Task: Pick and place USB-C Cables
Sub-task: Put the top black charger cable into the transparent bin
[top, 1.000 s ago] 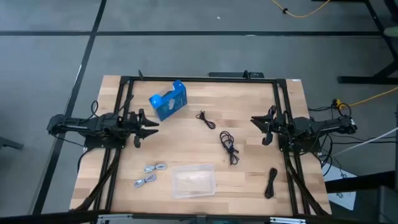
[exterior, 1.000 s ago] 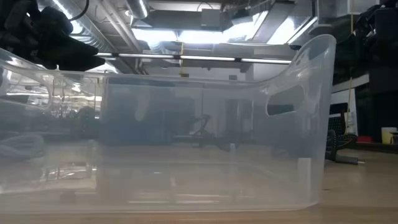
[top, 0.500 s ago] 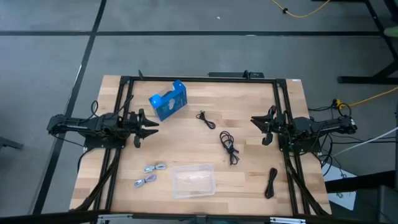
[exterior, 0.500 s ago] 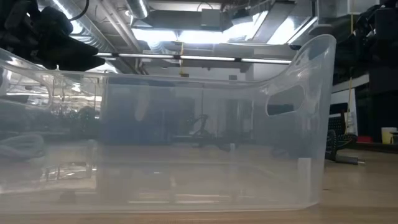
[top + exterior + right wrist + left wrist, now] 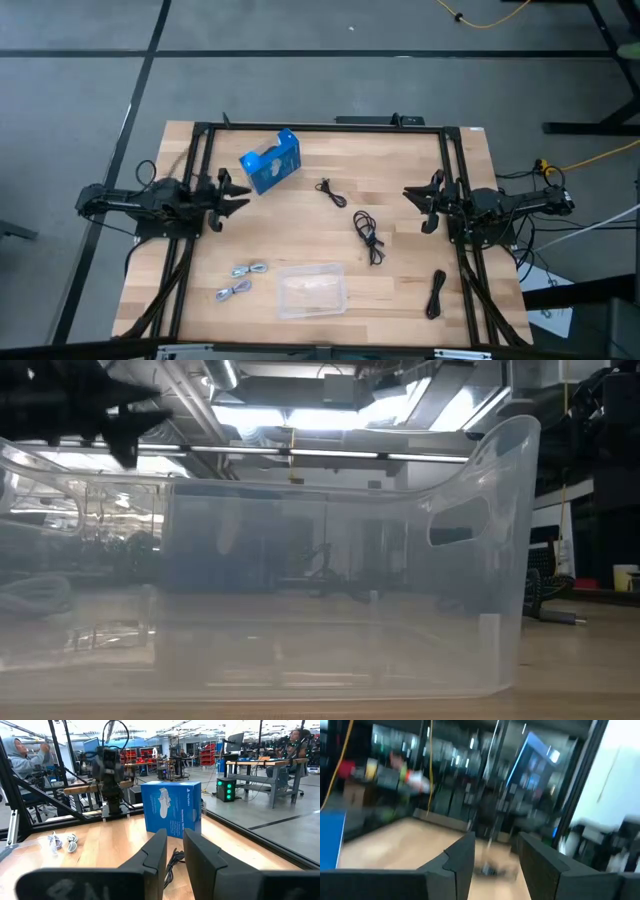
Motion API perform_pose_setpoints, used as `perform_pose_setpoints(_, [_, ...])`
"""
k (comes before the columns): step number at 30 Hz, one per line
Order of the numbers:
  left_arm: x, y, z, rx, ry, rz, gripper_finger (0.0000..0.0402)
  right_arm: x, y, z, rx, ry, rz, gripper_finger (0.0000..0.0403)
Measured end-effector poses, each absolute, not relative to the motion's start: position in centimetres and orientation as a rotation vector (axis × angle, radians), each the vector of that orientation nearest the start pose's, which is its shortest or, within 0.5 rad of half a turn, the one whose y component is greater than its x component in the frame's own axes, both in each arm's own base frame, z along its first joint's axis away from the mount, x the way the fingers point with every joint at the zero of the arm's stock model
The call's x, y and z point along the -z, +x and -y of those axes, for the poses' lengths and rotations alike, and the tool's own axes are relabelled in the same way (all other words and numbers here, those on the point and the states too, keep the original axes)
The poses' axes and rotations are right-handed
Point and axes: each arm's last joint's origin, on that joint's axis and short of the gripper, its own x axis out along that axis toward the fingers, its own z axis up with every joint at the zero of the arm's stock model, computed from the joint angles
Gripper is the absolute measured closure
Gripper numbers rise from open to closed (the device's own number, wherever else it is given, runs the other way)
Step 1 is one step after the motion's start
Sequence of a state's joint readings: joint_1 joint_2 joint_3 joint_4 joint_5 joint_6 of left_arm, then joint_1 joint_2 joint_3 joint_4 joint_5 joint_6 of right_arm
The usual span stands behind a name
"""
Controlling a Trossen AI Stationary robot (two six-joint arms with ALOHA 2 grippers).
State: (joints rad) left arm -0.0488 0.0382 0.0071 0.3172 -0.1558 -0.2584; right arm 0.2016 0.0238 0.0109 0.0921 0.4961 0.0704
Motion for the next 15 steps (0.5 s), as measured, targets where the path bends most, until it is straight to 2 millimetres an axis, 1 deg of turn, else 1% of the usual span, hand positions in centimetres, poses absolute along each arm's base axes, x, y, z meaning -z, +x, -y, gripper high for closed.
perform_pose_setpoints(2, [-20.2,9.2,0.0,-0.060,-0.291,0.392,0.0259,-17.4,9.6,-0.5,0.292,0.097,0.085,0.0334])
perform_pose_setpoints(4, [-21.0,8.9,-0.2,-0.099,-0.309,0.490,0.0259,-17.4,9.6,-0.5,0.292,0.097,0.085,0.0334])
perform_pose_setpoints(7, [-21.7,8.4,-0.4,-0.150,-0.390,0.587,0.0259,-17.4,9.6,-0.5,0.292,0.097,0.085,0.0334])
perform_pose_setpoints(11, [-22.3,8.5,-0.3,-0.098,-0.429,0.586,0.0259,-17.4,9.6,-0.5,0.292,0.097,0.085,0.0334])
perform_pose_setpoints(15, [-24.6,8.8,0.1,0.026,-0.411,0.564,0.0259,-17.4,9.6,-0.5,0.292,0.097,0.085,0.0334])
